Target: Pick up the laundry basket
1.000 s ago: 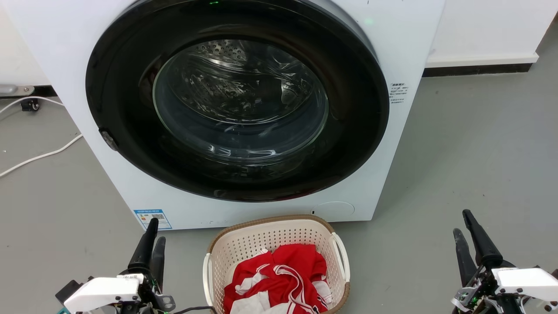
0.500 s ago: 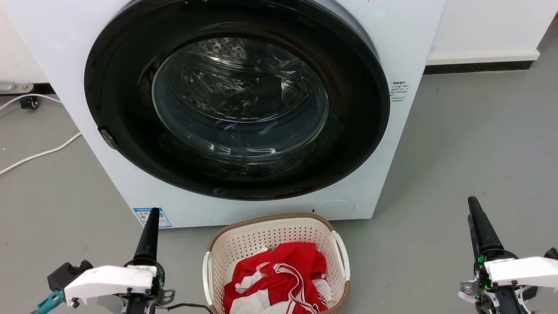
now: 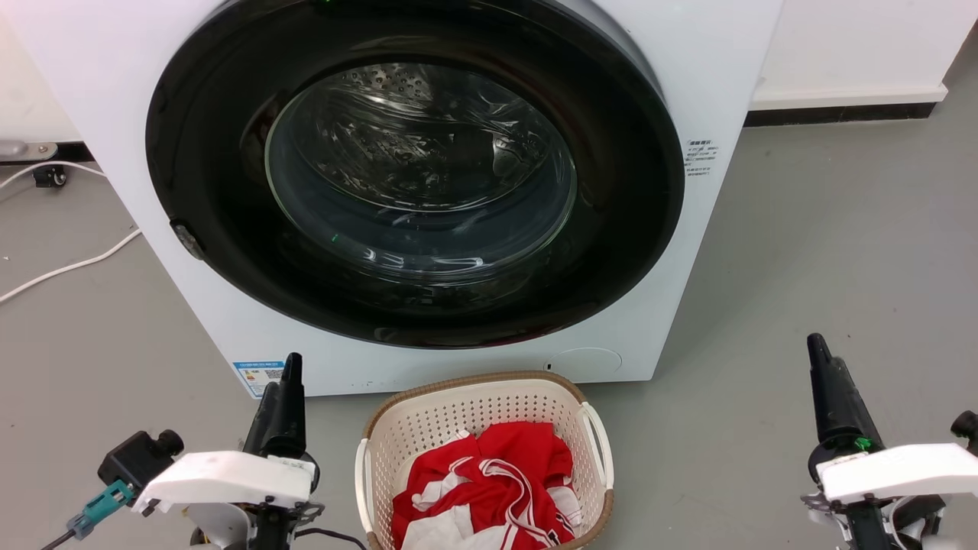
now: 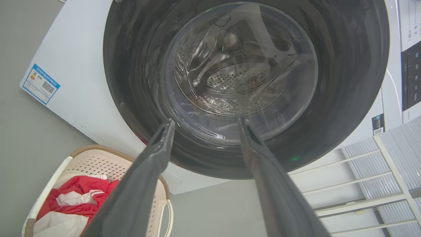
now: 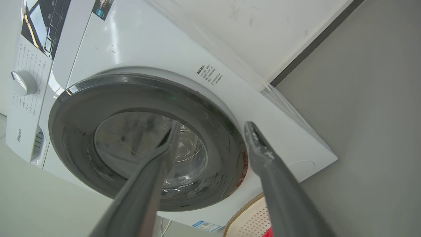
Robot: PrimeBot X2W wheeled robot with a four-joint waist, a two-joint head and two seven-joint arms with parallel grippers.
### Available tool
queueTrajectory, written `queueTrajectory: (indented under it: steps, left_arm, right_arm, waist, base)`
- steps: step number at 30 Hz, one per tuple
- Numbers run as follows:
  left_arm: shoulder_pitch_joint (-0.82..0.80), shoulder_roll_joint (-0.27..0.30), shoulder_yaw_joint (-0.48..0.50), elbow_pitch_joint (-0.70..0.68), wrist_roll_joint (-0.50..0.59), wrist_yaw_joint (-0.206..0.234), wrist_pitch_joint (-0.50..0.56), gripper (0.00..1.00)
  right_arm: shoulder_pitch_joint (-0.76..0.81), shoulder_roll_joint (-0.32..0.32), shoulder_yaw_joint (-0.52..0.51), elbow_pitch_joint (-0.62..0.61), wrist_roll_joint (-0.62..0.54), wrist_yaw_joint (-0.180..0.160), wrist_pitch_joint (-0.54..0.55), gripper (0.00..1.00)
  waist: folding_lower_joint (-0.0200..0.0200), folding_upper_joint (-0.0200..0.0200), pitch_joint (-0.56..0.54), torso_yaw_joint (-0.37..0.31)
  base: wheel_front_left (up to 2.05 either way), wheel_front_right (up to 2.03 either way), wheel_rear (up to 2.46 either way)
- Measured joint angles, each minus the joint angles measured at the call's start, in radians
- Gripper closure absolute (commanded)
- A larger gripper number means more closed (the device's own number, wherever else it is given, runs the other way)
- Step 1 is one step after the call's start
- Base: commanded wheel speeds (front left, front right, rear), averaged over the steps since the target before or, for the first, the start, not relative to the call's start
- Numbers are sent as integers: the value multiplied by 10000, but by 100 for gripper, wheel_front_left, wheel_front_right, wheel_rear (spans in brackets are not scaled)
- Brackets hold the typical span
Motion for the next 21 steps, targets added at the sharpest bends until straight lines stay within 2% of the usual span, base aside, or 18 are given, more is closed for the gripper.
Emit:
queueTrajectory:
  steps: [6, 21]
  left_arm:
    - [1, 4, -196, -119, 1026, 115, -211, 0]
    - [31, 10, -523, -491, 3133, 257, -704, 0]
  right_arm:
    - [56, 0, 127, -119, -1210, 0, -234, 0]
    - [244, 0, 282, -493, -3404, 0, -706, 0]
  waist:
    - [1, 0, 5, -5]
    - [1, 0, 11, 22]
  base:
    - [0, 0, 0]
    - [0, 0, 0]
